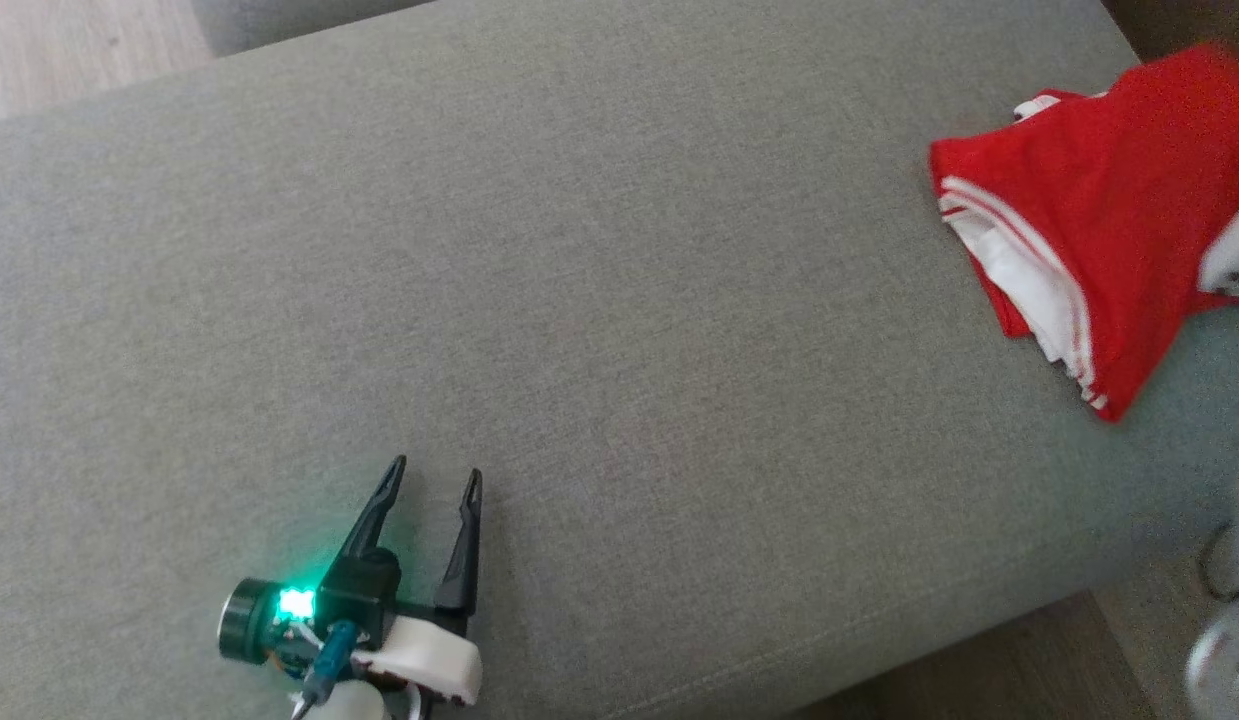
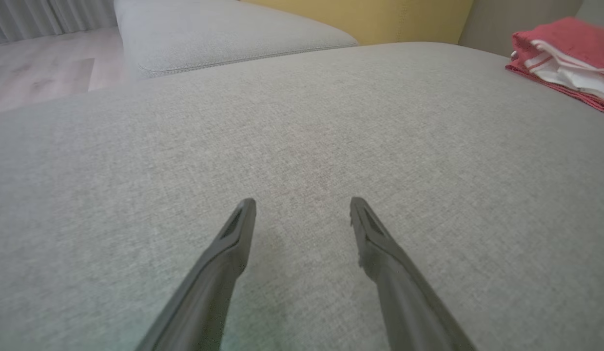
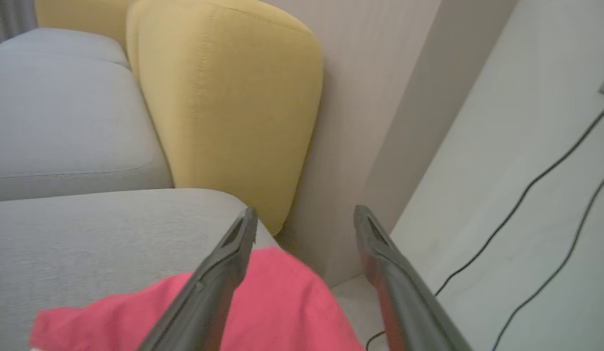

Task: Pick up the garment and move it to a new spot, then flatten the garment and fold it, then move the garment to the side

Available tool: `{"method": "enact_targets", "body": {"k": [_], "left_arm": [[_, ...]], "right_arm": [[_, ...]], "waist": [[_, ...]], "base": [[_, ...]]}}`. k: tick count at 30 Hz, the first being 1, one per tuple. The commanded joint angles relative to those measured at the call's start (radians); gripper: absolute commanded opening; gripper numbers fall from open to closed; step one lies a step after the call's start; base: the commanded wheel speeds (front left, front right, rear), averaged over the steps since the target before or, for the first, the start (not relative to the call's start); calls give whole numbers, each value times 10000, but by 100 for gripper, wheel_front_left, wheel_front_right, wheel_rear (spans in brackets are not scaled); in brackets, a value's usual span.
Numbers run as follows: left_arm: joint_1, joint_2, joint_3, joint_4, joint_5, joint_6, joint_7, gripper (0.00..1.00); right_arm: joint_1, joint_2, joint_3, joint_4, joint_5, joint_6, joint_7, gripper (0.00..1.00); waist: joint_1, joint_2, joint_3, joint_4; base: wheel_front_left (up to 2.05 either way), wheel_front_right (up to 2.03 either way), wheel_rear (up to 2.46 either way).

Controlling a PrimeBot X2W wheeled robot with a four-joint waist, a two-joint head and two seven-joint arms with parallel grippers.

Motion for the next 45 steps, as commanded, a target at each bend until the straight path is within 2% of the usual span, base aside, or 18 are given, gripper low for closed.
{"method": "enact_targets", "body": {"k": [1,3,8,16,20,25,29,37,45], "left_arm": [[-315,72,397,-245,48,96,-51,100],[-251,48,506,-250,-29,228,-51,100],[-115,6,594,-285,-102,380,-51,100],[156,-38,788,-183,-252,628,-51,100],[324,-51,949,-93,-365,753,-51,100],[582,-57,1301,-52,-446,845,-51,100],[739,-58,1676,-97,-499,875,-51,100],[780,-61,2294,-227,-495,854,-51,100],[908,-66,2652,-270,-669,605,-51,100]], "right_arm": [[-377,430,167,-434,-232,-7,-124,100],[-114,1049,540,-866,-104,-7,-132,100],[970,1535,1812,-1442,858,-7,-135,100],[3170,1657,4052,-2155,3284,-7,-136,100],[4174,1659,4588,-2350,4182,-7,-136,100],[5073,1660,5122,-2452,5083,-7,-137,100],[5405,1660,5471,-2549,5601,-7,-137,100],[5551,1661,5971,-2754,5910,-7,-137,100],[5713,1661,6141,-3026,6102,-7,-137,100]], "waist": [[-1,0,-80,55],[-1,0,-279,182],[-1,0,-678,711],[-1,0,-1366,2132],[-1,0,-1759,2841],[-1,0,-2208,3388],[-1,0,-2373,3520],[-1,0,-2631,3402],[-1,0,-2861,3176]], "base": [[0,0,0],[0,0,0],[0,0,0],[0,0,0],[0,0,0],[0,0,0],[0,0,0],[0,0,0],[0,0,0]]}}
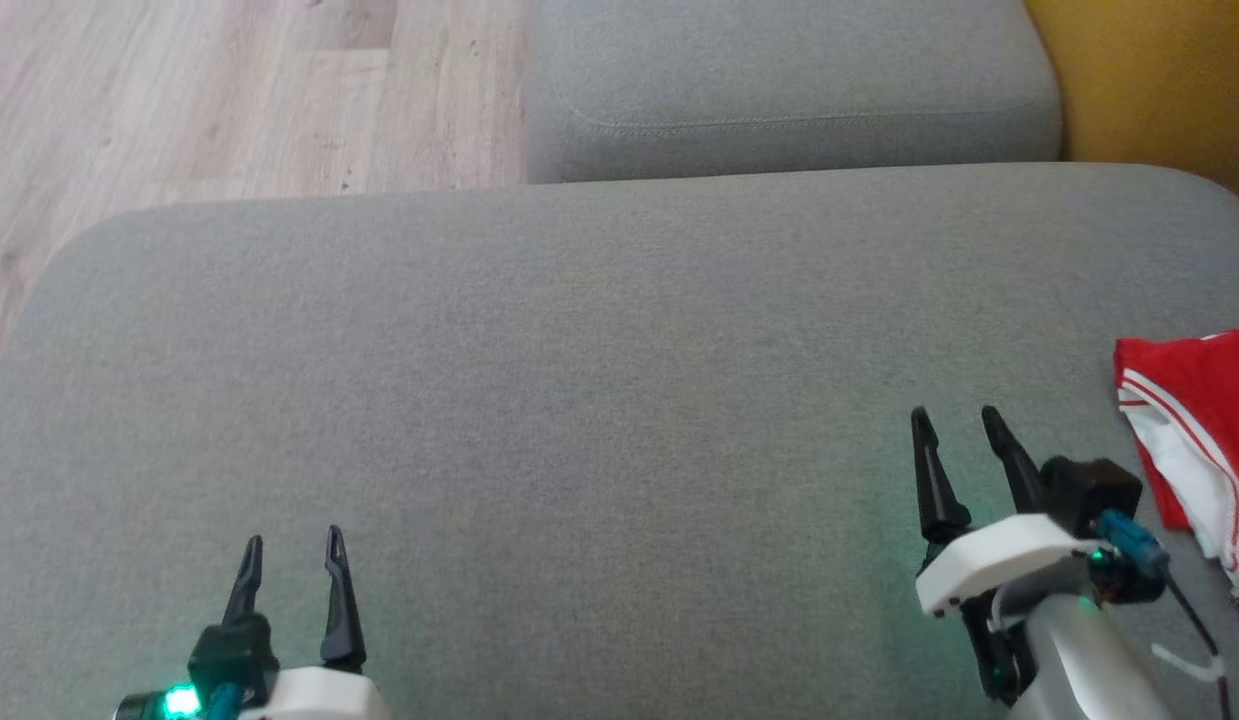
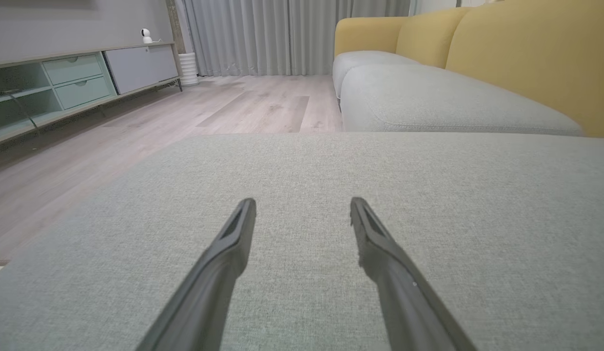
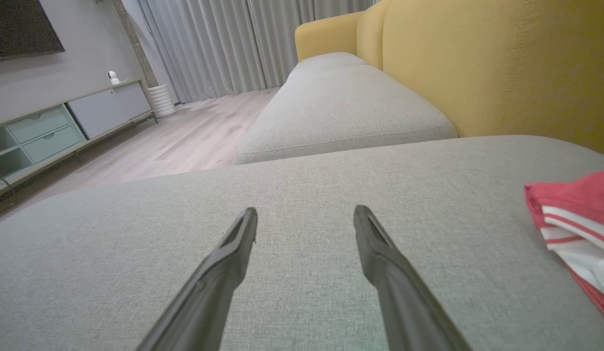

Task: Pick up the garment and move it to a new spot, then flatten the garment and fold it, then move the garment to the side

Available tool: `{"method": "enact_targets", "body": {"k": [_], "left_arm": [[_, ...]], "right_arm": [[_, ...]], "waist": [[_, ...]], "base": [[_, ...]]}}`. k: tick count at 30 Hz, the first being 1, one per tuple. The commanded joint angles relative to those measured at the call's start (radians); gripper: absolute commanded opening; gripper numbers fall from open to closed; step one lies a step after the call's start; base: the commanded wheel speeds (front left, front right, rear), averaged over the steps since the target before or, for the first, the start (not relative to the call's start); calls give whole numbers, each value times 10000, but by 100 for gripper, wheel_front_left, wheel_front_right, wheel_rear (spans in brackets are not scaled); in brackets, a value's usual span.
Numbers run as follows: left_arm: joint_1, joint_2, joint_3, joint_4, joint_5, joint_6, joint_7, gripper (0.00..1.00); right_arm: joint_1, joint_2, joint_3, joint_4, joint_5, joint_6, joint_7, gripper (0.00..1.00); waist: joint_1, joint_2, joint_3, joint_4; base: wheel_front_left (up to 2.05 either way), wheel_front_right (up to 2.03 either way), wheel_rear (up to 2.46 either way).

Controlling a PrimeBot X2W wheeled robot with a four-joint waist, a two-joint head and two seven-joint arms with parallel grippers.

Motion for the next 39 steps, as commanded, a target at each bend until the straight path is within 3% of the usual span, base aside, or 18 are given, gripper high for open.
{"method": "enact_targets", "body": {"k": [1,12,13,18,39], "left_arm": [[-160,24,406,-321,-127,-84,-51,100],[-80,21,503,-407,-727,-509,-51,100],[209,-6,130,-64,-743,-509,2,0],[188,-17,191,314,-980,-524,119,0],[38,-10,355,-131,-3438,-756,699,0]], "right_arm": [[-135,-26,303,-374,117,-7,-110,100],[-45,-26,513,-414,276,-7,-110,100],[215,0,260,-79,235,0,0,0],[340,16,190,237,466,0,120,0],[537,9,-92,-523,2855,-1,696,0]], "waist": [[1,0,-74,-64],[1,0,-167,-100],[1,0,-169,-99],[1,0,-160,-103],[1,0,-66,-132]], "base": [[0,0,0],[0,0,0],[0,0,0],[0,0,0],[0,0,0]]}}
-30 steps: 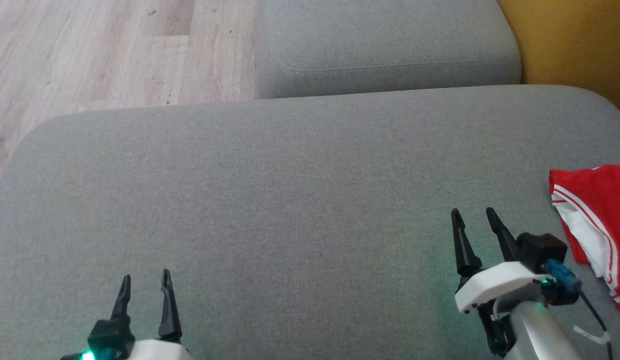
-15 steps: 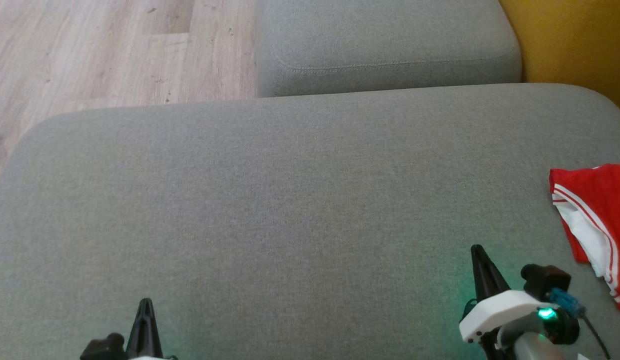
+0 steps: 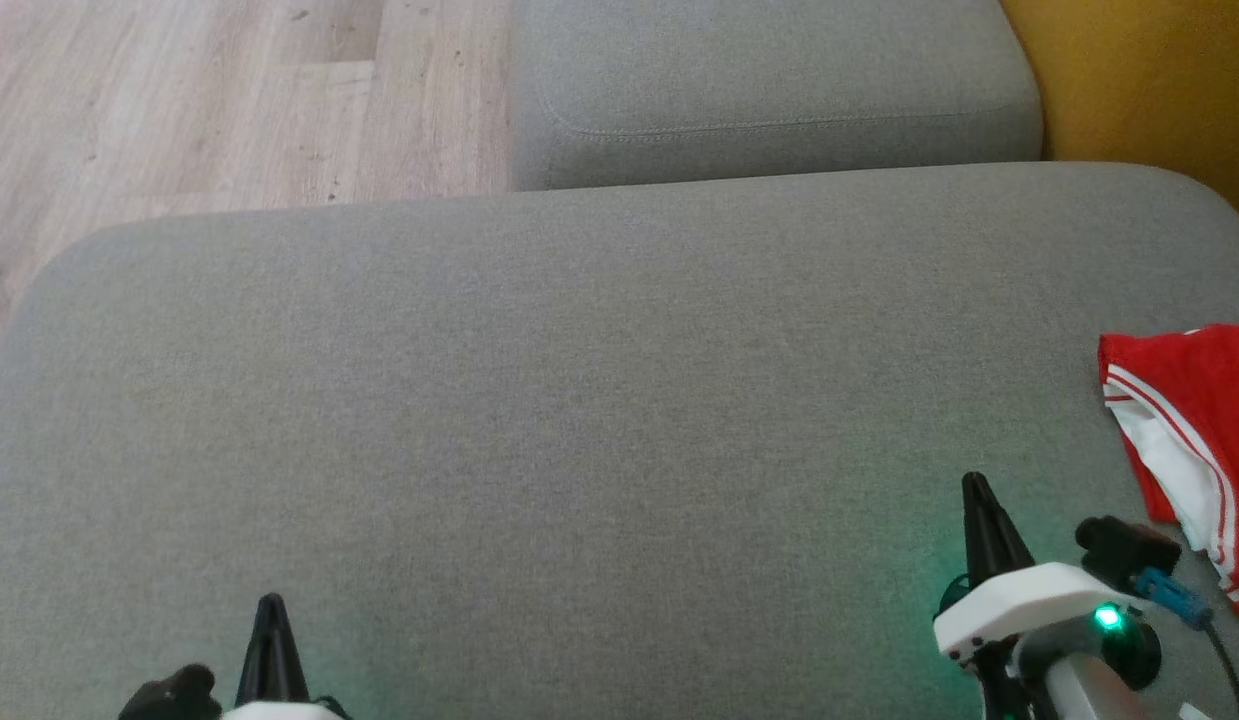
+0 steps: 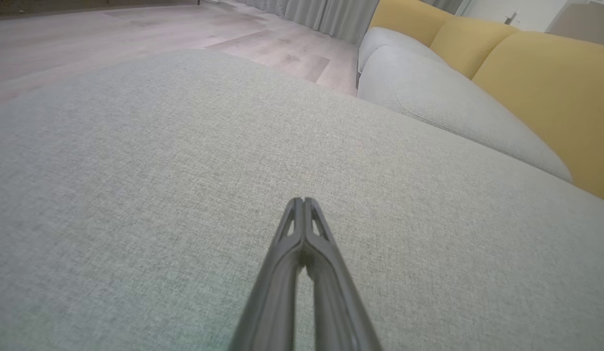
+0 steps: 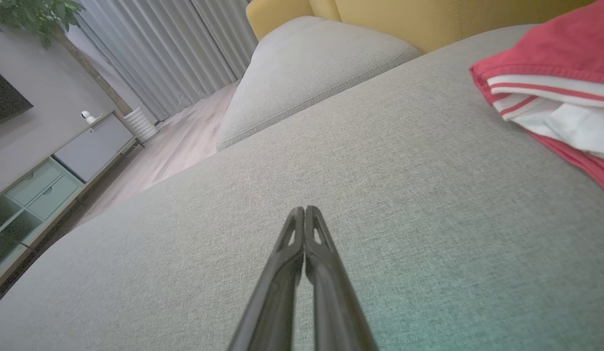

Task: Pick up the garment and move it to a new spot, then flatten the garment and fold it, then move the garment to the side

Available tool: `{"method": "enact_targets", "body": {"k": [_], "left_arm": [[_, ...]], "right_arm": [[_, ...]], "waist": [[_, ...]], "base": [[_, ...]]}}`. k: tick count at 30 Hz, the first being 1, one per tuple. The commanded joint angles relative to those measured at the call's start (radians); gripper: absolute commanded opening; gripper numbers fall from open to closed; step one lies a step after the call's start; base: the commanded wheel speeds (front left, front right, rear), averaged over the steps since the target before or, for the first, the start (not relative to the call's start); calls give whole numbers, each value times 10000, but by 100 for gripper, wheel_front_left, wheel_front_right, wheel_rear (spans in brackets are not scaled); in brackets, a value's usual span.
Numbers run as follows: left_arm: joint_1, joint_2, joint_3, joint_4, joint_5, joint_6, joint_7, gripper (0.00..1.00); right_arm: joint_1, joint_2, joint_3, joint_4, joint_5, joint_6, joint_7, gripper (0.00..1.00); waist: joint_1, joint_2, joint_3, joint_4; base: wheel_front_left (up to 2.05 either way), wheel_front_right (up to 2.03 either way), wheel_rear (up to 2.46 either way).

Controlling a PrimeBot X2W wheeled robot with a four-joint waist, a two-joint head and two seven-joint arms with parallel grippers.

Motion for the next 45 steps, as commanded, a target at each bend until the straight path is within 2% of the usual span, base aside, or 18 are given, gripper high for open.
{"method": "enact_targets", "body": {"k": [1,45], "left_arm": [[-531,25,133,-381,-281,-90,42,0],[-962,38,598,-1193,-5357,-576,1338,0]], "right_arm": [[-439,-18,-67,-417,302,-1,61,0],[-127,-33,-749,-1898,5253,-4,1333,0]], "waist": [[0,0,5,-2],[0,0,201,-64]], "base": [[0,0,0],[0,0,0]]}}
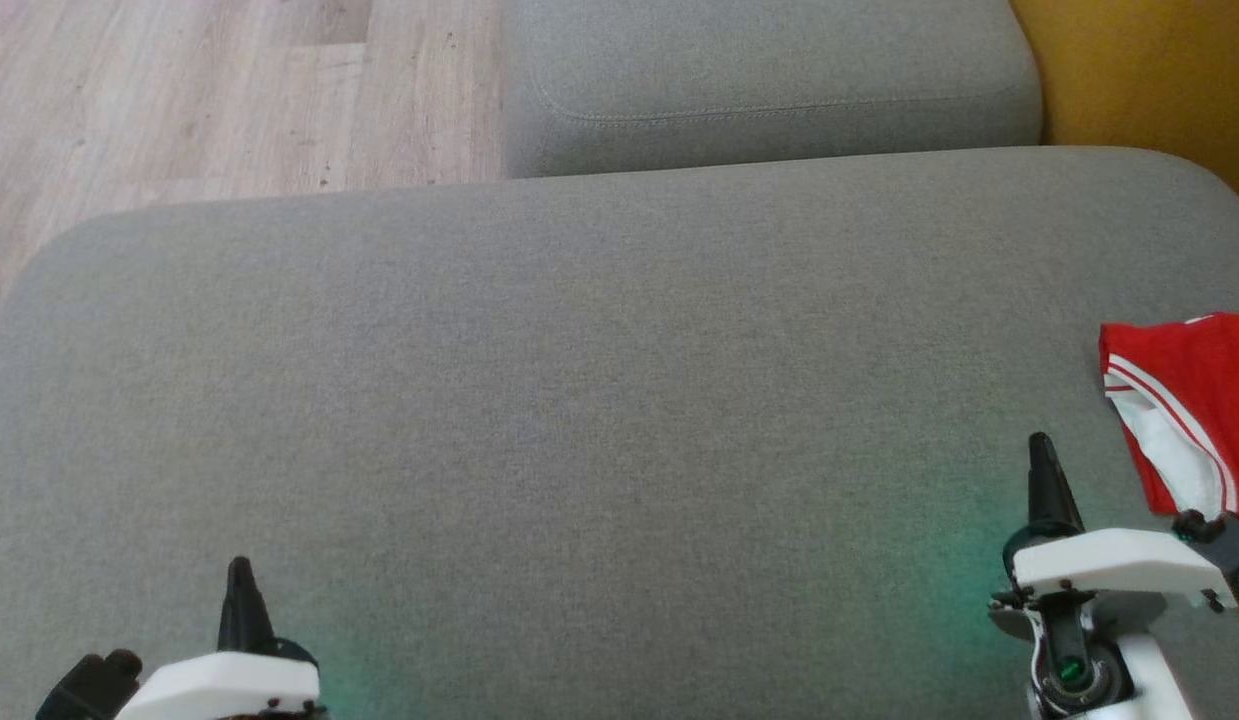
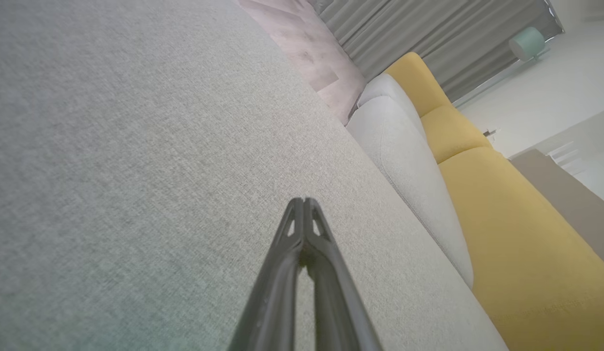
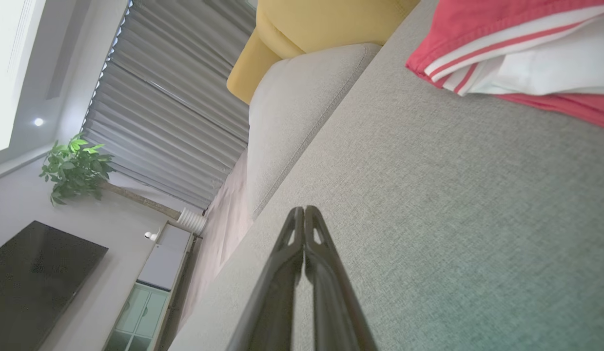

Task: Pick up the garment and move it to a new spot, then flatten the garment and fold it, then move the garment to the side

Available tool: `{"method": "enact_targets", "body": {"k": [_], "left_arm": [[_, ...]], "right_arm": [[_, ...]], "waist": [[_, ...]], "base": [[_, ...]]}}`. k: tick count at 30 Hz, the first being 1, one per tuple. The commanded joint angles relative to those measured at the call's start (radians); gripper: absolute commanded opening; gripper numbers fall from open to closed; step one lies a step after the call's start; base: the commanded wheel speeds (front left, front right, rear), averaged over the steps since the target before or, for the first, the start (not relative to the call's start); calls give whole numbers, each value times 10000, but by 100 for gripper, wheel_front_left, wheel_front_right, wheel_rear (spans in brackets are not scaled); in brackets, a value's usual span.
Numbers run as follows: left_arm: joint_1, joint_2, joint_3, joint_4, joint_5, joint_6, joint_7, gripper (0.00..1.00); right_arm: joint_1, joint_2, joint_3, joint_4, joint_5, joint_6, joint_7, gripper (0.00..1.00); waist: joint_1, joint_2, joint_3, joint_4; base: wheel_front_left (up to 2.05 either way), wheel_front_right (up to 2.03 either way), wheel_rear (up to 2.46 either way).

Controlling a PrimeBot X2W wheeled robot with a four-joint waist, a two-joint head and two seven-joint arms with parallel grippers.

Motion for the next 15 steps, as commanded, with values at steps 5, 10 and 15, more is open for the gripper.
{"method": "enact_targets", "body": {"k": [5,10,15], "left_arm": [[-574,47,285,-449,-770,-113,218,0],[-613,48,328,-523,-1232,-157,336,0],[-663,49,381,-614,-1806,-212,483,0]], "right_arm": [[-145,-37,2,-585,773,-4,232,0],[-117,-38,-60,-720,1223,-5,347,0],[-82,-40,-138,-887,1783,-5,491,0]], "waist": [[-1,0,24,-8],[-1,0,42,-13],[-1,0,64,-20]], "base": [[0,0,0],[0,0,0],[0,0,0]]}}
